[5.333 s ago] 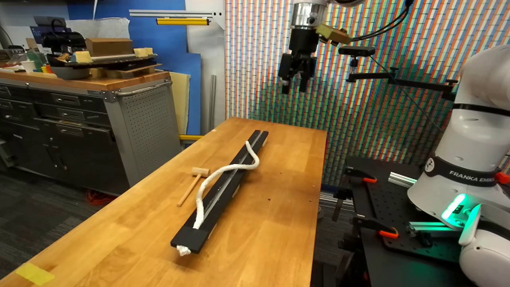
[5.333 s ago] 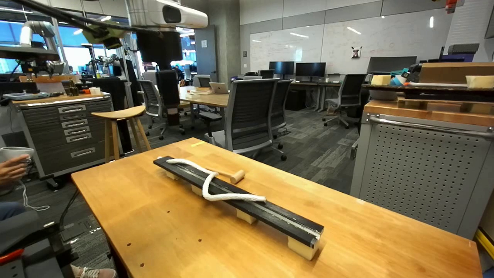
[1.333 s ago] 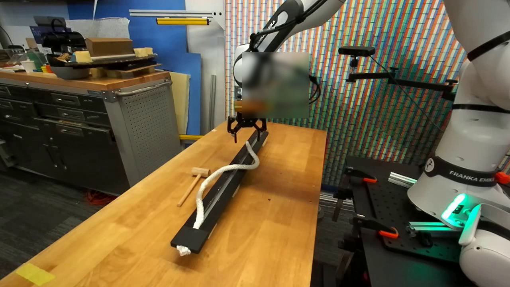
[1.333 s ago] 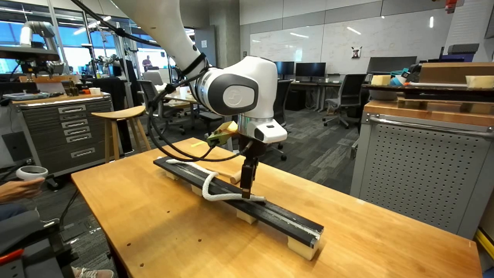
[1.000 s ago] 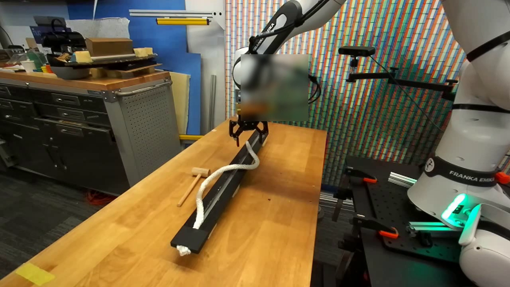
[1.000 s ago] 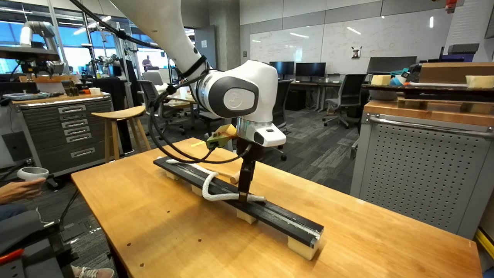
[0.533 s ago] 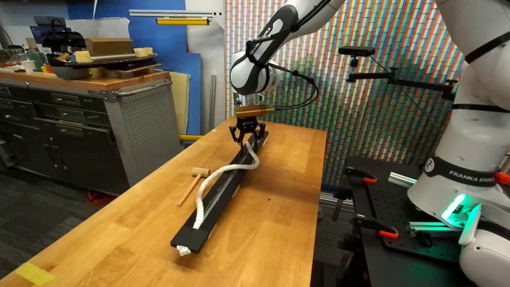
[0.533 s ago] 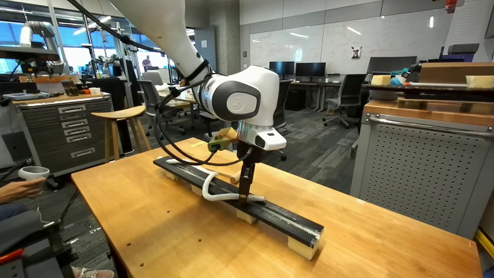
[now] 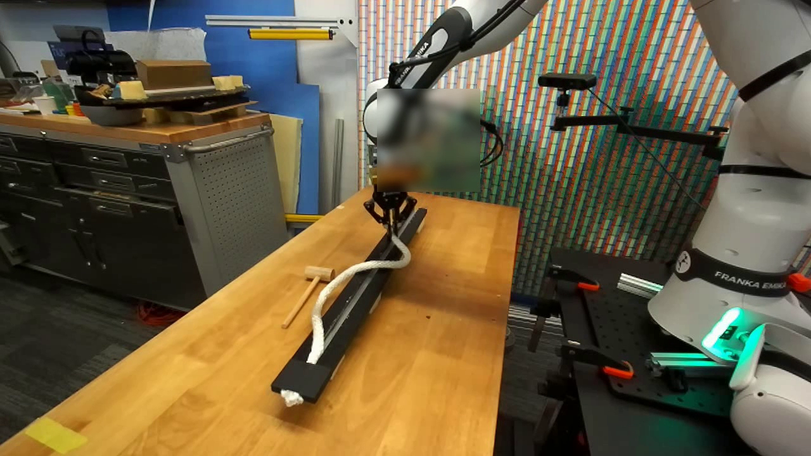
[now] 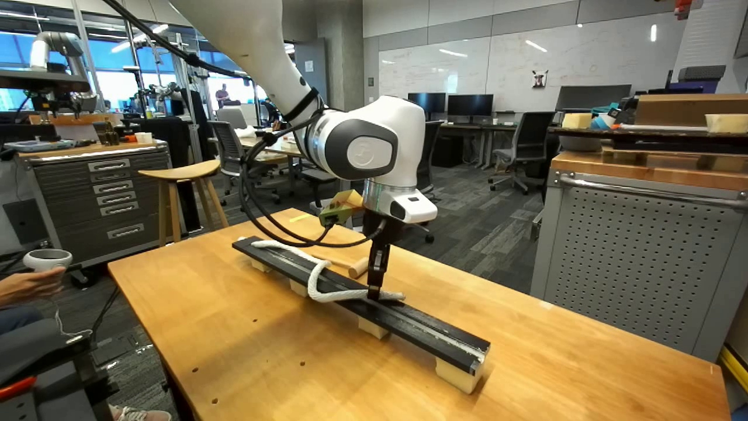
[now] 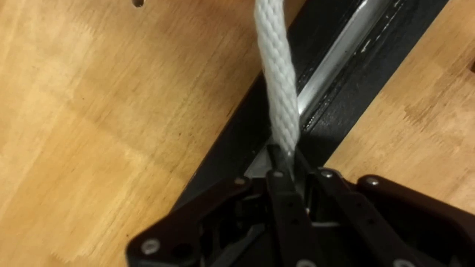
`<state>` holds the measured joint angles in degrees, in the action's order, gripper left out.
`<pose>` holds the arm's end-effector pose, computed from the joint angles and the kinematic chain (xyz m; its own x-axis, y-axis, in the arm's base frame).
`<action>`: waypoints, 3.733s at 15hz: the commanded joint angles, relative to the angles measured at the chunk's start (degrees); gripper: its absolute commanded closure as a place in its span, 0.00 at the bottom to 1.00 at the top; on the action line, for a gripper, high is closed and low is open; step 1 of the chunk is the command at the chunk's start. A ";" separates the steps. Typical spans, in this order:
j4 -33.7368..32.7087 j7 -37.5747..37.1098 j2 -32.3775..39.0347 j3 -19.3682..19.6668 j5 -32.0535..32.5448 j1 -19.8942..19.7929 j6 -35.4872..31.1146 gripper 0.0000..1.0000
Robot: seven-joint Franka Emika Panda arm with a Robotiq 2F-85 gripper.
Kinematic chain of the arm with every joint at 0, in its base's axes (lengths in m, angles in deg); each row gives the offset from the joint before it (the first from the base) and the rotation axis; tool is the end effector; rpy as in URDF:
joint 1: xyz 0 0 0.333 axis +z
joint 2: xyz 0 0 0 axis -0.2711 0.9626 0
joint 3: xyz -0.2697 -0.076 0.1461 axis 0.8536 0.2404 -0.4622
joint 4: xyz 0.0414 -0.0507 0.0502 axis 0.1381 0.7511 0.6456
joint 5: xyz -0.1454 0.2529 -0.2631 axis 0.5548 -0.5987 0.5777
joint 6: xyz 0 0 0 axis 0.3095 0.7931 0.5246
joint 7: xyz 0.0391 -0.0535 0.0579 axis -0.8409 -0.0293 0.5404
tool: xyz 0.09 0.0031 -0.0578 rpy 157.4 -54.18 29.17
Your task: Lay the white rope on the black board
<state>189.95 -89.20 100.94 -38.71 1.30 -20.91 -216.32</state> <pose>0.6213 -0.1381 0.1628 0.5657 -0.8154 -0.1227 -0.8174 -0.5741 0.0468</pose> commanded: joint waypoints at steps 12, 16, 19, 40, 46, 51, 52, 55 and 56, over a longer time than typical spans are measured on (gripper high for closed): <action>0.03 -2.08 -2.06 3.43 -2.37 -1.73 -1.44 0.97; 0.54 -4.40 -2.95 4.10 -4.07 -2.90 -2.80 0.97; 1.21 -5.75 -3.60 4.65 -5.12 -3.92 -3.94 0.97; 4.23 -10.88 -4.49 6.46 -7.59 -7.06 -7.10 0.97; 2.74 -13.61 -1.58 6.64 -7.79 -7.22 -7.28 0.97; 1.73 -16.03 -0.37 6.67 -8.05 -7.58 -8.17 0.97; 1.55 -16.49 -0.27 6.70 -7.97 -7.58 -8.26 0.97; 0.60 -17.61 0.35 6.77 -7.67 -7.56 -8.56 0.97; 0.28 -17.91 0.59 6.79 -7.53 -7.51 -8.55 0.97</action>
<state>192.86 -105.67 99.87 -32.74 -6.12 -28.39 -224.14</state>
